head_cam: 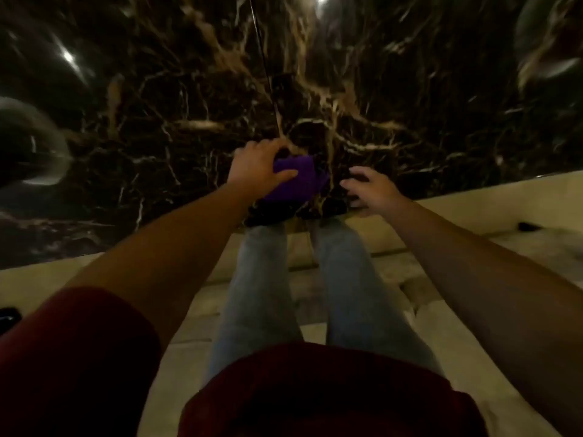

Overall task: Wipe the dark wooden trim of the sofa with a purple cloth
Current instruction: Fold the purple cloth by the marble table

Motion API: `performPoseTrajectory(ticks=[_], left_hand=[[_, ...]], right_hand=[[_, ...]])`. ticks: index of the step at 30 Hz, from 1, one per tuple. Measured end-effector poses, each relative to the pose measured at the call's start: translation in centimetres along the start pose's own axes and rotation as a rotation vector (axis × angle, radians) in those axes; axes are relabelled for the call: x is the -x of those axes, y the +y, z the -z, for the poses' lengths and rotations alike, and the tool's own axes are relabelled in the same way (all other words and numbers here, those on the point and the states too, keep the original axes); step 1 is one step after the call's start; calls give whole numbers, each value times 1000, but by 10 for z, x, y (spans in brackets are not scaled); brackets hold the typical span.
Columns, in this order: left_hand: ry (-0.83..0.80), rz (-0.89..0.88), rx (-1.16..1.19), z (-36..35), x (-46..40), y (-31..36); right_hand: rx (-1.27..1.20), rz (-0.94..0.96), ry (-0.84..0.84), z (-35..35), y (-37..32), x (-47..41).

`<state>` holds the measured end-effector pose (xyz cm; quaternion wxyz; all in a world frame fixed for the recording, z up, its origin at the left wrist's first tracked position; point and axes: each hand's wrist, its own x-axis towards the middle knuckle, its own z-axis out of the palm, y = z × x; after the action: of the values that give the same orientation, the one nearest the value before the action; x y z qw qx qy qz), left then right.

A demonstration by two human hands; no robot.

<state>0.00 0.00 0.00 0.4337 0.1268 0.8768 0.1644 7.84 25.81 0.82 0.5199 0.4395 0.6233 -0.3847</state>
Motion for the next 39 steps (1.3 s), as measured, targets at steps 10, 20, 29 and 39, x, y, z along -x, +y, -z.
performPoseTrajectory(ticks=[10, 20, 29, 39], left_hand=[[-103, 120, 106, -63, -9, -20], [-302, 325, 570, -58, -29, -22], [-297, 477, 1015, -39, 4, -3], [-82, 345, 1230, 30, 73, 79]], right_hand=[[-53, -233, -244, -95, 4, -37], [-338, 11, -38, -99, -17, -52], [-462, 136, -150, -70, -7, -25], [-582, 297, -325, -14, -17, 65]])
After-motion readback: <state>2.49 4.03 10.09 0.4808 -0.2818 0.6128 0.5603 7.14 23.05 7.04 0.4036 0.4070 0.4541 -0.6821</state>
